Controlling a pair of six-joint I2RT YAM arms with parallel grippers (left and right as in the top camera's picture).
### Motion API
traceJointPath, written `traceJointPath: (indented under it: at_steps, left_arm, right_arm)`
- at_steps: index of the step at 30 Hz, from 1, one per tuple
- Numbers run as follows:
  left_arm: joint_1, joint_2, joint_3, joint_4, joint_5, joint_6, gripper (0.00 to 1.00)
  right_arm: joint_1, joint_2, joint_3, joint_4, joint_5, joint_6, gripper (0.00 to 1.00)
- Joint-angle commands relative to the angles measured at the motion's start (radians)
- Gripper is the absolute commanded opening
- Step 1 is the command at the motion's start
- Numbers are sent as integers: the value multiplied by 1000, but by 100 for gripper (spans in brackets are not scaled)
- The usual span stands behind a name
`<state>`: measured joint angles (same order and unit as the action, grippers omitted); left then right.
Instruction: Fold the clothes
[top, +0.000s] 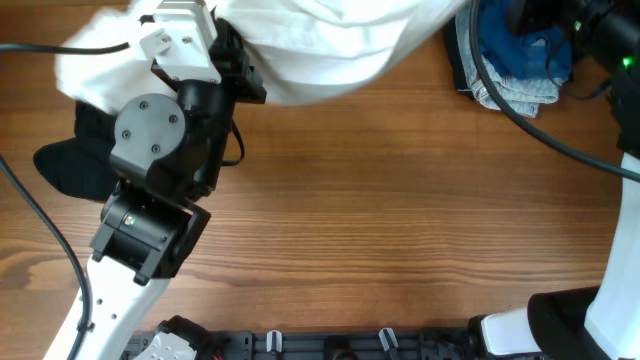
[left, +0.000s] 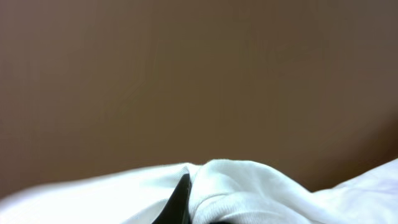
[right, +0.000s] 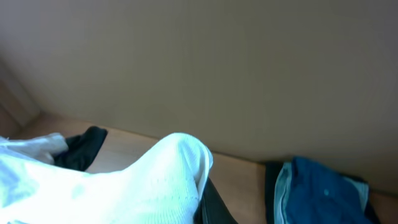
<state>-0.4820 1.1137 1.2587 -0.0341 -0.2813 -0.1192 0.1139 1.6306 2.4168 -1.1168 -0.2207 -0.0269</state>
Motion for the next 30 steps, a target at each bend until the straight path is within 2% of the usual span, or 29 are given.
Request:
traceJointPath:
  at_steps: [1,5,7,20,25,30]
  left_arm:
    - [0,-1,32,-68,35,31,4]
    - [0,6,32,-206,18,31,4]
    - [6,6,32,-257,-38,31,4]
    - [85,-172,32,-318,-201,67,4]
    - [85,-144,32,-403,-66,47,4]
    - [66,26,32,-436,140,-5,4]
  right_arm:
    - [-5,-14,10,-46,-19,17,4]
    - [-5,37,10,-92,-71,20,4]
    - [-5,70,10,-94,-131,19,4]
    - [45,130,10,-54,-162,8,4]
    - [45,212,10,-47,-162,7,4]
    - [37,355,10,-35,-162,-18,4]
